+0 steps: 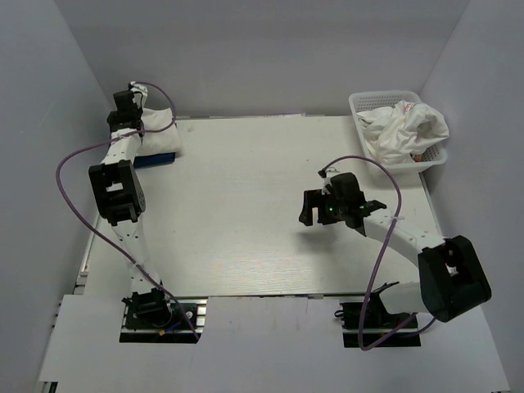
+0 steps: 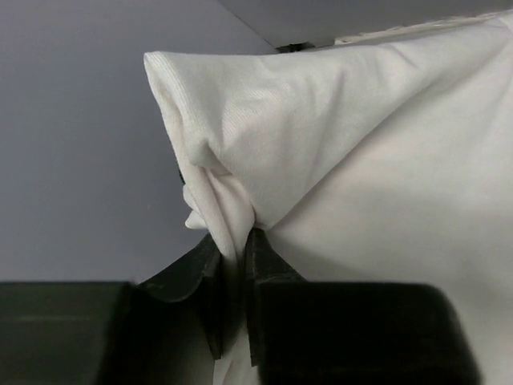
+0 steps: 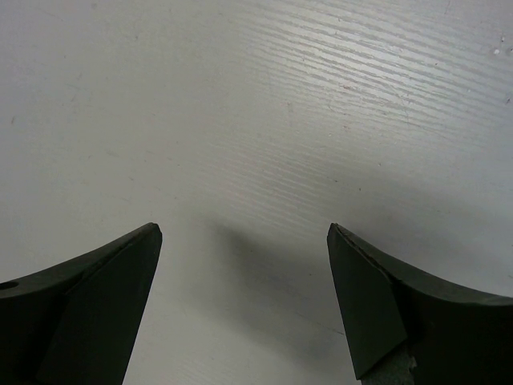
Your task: Fold and stack the t-shirts
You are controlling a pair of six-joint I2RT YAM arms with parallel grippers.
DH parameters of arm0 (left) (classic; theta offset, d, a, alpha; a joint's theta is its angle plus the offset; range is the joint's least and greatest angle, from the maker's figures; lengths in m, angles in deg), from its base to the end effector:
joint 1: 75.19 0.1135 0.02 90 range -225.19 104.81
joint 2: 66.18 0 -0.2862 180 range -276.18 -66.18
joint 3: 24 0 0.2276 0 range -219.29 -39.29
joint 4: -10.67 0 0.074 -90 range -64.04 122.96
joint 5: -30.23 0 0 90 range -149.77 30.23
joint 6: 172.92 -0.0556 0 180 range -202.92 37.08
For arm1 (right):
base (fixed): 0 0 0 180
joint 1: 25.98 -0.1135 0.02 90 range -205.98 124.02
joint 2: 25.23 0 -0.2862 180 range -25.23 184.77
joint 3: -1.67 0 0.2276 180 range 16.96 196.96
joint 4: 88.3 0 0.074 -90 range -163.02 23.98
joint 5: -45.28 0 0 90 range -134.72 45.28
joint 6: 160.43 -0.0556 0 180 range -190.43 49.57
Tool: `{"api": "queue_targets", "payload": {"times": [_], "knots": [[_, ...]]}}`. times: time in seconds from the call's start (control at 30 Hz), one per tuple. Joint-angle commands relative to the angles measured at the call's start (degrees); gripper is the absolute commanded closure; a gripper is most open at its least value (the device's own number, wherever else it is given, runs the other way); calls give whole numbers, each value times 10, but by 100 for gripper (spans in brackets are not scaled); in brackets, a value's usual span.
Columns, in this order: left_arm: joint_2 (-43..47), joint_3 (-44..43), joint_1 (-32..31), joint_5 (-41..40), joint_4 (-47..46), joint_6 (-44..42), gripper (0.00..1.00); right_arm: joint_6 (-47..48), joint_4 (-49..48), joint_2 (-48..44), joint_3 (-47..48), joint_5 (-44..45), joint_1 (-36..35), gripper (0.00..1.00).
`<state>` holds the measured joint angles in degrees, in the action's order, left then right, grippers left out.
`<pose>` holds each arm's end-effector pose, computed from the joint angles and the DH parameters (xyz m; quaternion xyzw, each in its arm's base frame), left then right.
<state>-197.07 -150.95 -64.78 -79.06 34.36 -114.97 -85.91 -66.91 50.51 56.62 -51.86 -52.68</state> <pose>0.5342 0.1168 0.2556 0.0731 0.8447 0.3185 0.4239 0.2274 0.1221 0.2234 -0.1143 0.9056 0.1987 0.3569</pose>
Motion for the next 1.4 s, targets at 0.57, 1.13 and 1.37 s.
{"api": "queue_targets", "payload": {"times": [0.57,1.13,1.37], "knots": [[112,-37,-21,113,109,235,0,-26,-49,-59,-16,58,-1,10],[633,679,-190,465,-142,623,0,-104,-27,-196,-68,47,2,10],[904,833,-217,400,1,621,0,-141,-77,-244,-96,91,1,10]]}}
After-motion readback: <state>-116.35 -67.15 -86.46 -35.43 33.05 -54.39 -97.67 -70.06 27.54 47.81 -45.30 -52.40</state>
